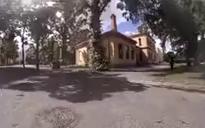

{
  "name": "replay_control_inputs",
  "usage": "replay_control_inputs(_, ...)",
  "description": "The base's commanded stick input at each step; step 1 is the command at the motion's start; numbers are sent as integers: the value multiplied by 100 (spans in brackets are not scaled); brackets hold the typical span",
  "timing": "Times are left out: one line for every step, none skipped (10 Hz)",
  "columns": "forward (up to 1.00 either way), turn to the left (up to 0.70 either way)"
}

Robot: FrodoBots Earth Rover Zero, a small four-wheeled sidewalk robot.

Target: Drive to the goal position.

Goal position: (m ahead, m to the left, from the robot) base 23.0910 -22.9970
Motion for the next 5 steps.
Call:
replay_control_inputs(85,1)
replay_control_inputs(85,1)
replay_control_inputs(85,1)
replay_control_inputs(85,1)
replay_control_inputs(85,1)
